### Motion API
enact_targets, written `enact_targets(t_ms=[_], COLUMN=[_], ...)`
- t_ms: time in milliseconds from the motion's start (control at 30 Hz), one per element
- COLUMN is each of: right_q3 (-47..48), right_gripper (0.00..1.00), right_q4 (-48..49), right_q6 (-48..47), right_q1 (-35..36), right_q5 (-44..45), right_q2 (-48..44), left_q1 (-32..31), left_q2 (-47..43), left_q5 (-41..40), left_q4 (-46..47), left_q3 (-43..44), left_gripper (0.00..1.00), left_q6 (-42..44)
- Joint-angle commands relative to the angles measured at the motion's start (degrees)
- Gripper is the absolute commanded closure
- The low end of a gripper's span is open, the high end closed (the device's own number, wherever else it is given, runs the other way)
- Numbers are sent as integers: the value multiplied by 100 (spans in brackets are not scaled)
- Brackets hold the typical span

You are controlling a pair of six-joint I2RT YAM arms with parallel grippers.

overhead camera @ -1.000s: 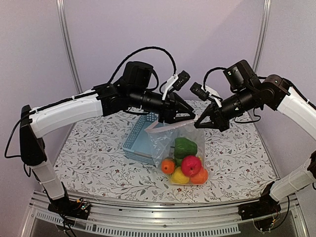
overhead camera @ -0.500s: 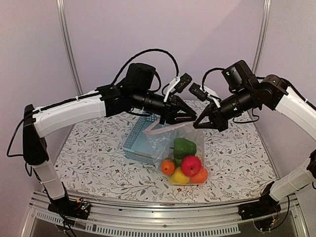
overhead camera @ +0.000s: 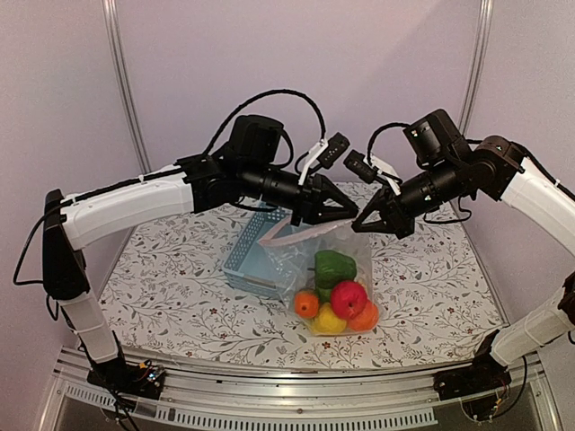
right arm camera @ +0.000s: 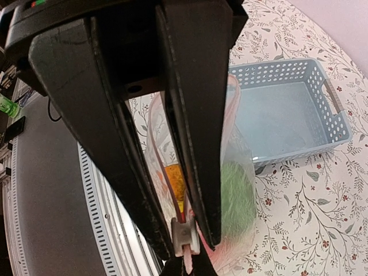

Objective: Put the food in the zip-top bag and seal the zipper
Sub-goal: Hold the zipper from the zipper food storage bag, then zip the zipper of the food storage bag.

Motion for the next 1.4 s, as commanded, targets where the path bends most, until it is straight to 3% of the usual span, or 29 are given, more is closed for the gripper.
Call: enact_targets(t_ms=[0, 100, 533, 1367], right_q3=[90, 83, -43, 25], right_gripper=[100, 100, 100, 100], right_q4=[246, 290, 333, 242], right_q6=[-14, 1, 30, 201], right_q1=[-19, -68, -428, -766], right_q5=[101, 132, 151, 523], right_q2=[12, -4, -149, -75], left_q1=[128, 161, 370, 1009], left_q2=[-32, -84, -488, -2579], left_q5=[-93, -132, -351, -872], left_q4=[-46, -71, -440, -973], left_q3=[-111, -188, -514, -3089], left_gripper=[87, 93, 99, 100], left_q6=[-2, 7, 118, 287])
